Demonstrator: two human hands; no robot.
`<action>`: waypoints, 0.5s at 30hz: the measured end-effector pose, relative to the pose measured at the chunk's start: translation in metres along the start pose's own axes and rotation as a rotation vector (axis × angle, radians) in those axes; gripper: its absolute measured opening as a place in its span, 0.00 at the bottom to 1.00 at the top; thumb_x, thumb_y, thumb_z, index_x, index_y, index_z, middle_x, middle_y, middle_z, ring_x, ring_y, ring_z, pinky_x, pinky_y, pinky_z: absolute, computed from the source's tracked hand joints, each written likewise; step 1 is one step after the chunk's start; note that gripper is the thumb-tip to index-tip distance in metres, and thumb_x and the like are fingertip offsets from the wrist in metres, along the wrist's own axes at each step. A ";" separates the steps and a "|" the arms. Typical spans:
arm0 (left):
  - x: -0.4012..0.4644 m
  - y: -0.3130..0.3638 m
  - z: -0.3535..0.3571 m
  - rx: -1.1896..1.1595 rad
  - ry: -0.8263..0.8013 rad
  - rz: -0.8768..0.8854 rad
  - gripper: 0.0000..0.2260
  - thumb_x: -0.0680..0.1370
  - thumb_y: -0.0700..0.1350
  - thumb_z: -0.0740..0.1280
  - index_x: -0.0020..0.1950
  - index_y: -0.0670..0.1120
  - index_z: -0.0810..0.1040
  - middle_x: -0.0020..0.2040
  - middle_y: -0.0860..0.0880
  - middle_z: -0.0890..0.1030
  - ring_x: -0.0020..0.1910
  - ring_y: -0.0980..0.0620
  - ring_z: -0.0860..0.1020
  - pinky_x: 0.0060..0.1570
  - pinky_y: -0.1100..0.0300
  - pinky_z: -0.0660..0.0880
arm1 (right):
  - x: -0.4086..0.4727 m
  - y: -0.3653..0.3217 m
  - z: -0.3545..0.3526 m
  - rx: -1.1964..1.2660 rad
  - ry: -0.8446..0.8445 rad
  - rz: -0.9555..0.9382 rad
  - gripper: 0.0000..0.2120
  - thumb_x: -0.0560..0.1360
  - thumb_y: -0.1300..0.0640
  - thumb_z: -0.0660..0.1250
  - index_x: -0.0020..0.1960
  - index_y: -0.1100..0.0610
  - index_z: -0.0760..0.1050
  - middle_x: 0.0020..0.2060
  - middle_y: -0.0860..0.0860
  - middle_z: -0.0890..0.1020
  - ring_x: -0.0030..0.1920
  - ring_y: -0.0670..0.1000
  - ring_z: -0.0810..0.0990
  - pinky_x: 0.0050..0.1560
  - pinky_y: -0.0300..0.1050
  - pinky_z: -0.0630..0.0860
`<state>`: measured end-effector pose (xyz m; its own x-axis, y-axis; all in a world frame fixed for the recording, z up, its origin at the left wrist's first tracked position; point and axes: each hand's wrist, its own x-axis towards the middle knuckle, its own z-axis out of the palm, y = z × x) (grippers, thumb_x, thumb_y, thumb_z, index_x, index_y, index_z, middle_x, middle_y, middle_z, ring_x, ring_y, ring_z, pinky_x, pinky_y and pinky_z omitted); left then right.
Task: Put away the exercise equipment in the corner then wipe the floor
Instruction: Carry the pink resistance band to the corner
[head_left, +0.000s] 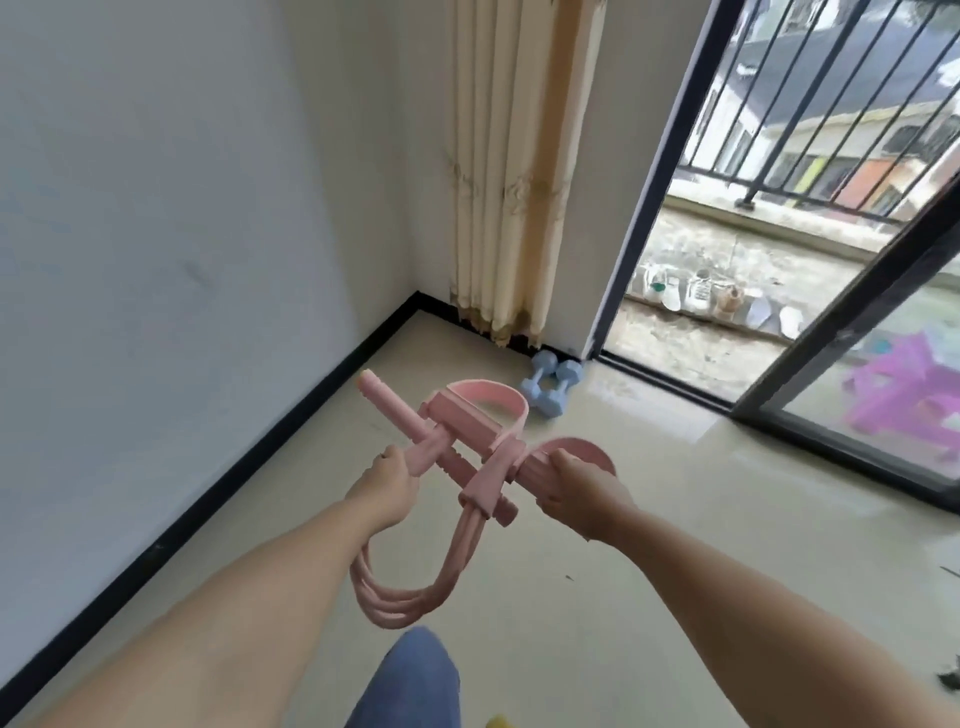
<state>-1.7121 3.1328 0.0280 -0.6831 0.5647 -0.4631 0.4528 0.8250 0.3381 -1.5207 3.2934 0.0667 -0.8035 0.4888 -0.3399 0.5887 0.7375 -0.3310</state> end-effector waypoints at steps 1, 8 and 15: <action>0.025 0.003 -0.008 0.003 0.000 -0.013 0.16 0.81 0.46 0.57 0.64 0.38 0.64 0.62 0.39 0.72 0.57 0.40 0.75 0.51 0.51 0.72 | 0.025 -0.001 -0.008 0.002 -0.005 -0.033 0.18 0.78 0.54 0.61 0.68 0.51 0.67 0.61 0.50 0.76 0.59 0.54 0.76 0.54 0.45 0.74; 0.211 0.037 -0.069 0.024 -0.048 0.020 0.15 0.81 0.47 0.57 0.62 0.38 0.64 0.60 0.40 0.73 0.55 0.40 0.76 0.51 0.50 0.73 | 0.221 0.031 -0.038 0.034 -0.015 0.102 0.18 0.76 0.51 0.64 0.62 0.55 0.65 0.56 0.52 0.77 0.49 0.53 0.76 0.40 0.42 0.67; 0.363 0.075 -0.115 0.050 -0.104 -0.013 0.14 0.81 0.47 0.57 0.62 0.39 0.64 0.61 0.39 0.72 0.57 0.40 0.75 0.52 0.49 0.73 | 0.364 0.049 -0.070 0.077 0.018 0.261 0.23 0.74 0.50 0.64 0.67 0.51 0.64 0.62 0.51 0.72 0.60 0.56 0.72 0.47 0.46 0.71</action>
<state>-1.9922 3.3977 -0.0205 -0.6273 0.5508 -0.5506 0.4740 0.8309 0.2913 -1.7907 3.5404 -0.0116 -0.6246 0.6663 -0.4073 0.7806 0.5483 -0.3001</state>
